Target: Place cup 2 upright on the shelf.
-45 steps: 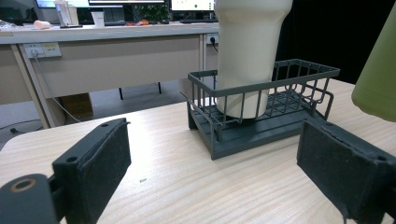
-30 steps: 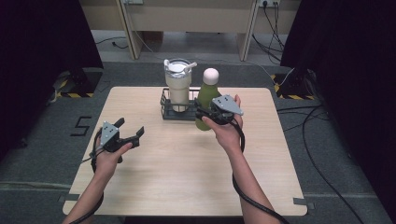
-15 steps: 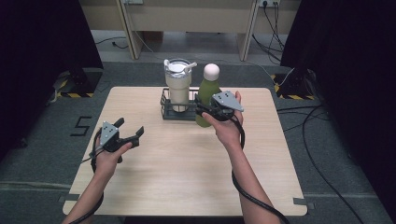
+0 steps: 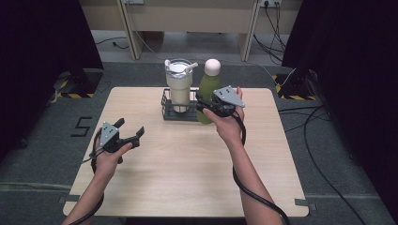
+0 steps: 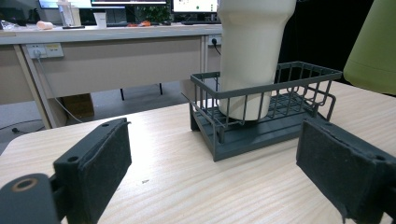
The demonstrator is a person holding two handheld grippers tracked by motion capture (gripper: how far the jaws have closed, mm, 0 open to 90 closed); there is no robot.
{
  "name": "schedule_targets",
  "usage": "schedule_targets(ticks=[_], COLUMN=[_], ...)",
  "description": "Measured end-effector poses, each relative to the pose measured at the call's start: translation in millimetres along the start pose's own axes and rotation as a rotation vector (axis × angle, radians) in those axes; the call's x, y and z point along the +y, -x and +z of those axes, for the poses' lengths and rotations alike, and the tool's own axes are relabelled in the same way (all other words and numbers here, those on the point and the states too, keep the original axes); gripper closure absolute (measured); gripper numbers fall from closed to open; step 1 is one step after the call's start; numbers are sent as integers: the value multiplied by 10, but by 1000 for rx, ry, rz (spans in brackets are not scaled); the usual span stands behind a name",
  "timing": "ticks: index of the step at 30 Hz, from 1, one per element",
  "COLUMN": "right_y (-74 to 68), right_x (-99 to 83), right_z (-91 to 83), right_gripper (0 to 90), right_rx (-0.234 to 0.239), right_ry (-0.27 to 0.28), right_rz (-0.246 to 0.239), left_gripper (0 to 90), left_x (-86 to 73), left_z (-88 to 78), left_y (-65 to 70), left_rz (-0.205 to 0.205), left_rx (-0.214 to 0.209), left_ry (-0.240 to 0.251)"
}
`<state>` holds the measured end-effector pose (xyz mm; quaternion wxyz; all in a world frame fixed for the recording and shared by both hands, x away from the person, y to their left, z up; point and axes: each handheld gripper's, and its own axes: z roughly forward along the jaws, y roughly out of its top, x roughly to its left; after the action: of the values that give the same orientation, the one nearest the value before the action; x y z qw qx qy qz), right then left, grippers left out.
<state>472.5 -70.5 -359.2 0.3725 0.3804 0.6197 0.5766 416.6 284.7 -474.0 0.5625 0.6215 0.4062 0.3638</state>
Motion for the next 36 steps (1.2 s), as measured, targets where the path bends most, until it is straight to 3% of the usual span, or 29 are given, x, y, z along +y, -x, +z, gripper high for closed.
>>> schedule_targets(ticks=[36], right_y=[147], right_x=[231], right_z=[205], right_gripper=[219], right_rx=[-45], right_ry=[19], right_rz=[17], left_gripper=[100], left_x=[5], left_z=[-8], left_y=[-9], left_rz=[1], left_rx=[8], left_ry=[0])
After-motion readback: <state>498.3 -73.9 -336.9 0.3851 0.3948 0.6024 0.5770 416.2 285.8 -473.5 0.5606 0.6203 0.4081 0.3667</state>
